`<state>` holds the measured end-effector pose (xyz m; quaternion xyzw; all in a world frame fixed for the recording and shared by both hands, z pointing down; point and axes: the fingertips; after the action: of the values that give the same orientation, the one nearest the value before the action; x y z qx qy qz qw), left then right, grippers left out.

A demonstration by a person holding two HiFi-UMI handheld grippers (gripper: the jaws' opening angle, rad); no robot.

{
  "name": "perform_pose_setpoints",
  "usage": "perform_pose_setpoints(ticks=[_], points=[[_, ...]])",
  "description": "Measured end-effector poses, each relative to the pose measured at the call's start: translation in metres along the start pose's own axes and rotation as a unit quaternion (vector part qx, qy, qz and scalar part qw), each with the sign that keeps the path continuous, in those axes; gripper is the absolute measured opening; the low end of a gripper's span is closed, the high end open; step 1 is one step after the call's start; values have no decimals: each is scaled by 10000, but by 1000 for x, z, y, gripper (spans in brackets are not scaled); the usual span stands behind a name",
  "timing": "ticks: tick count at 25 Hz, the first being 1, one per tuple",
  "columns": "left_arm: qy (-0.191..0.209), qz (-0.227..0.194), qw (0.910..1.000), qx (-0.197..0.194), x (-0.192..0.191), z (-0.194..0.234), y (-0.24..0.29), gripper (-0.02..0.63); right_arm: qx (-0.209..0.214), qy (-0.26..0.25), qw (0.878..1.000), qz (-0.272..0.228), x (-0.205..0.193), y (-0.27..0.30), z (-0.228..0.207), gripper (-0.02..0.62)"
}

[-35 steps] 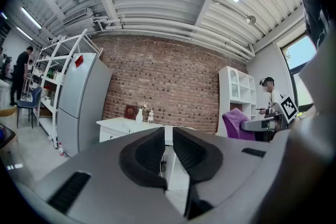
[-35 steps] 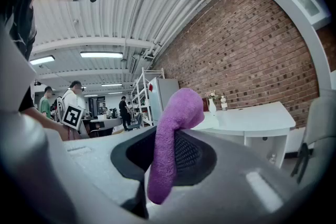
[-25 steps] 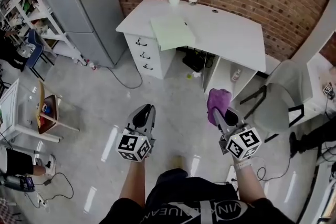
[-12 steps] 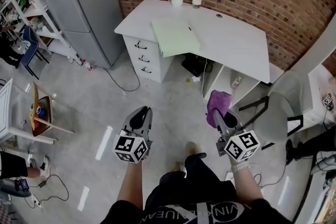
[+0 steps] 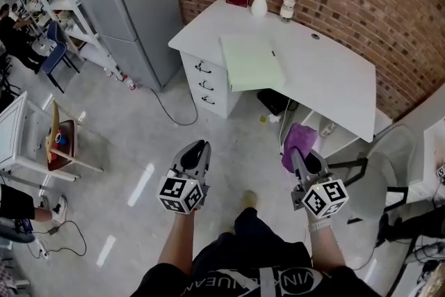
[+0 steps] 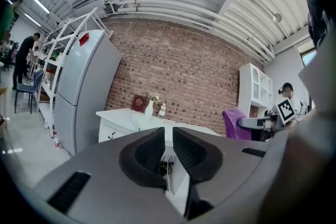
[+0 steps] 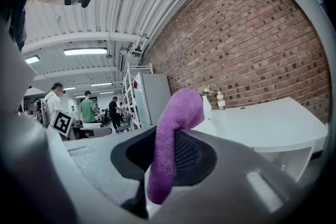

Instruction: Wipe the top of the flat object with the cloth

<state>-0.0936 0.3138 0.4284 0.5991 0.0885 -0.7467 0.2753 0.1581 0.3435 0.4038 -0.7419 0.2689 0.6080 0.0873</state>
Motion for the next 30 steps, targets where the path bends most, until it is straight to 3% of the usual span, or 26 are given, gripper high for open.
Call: perform_pose_setpoints(ticks=[14,30], points=[[51,48,9999,107,29,13,112,46,368,89,9992,139,30,78,-86,66],[-53,264,9985,485,11,29,148,48,754,341,9956,432,18,131,-123,66]])
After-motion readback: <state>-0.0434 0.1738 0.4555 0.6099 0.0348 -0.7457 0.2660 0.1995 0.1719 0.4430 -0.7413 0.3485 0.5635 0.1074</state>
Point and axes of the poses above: the fingertips, and each gripper's own axes: y forward along the fingers, z to its left, x out of its top, and after that the axes turned 5 degrees about z, right-handed
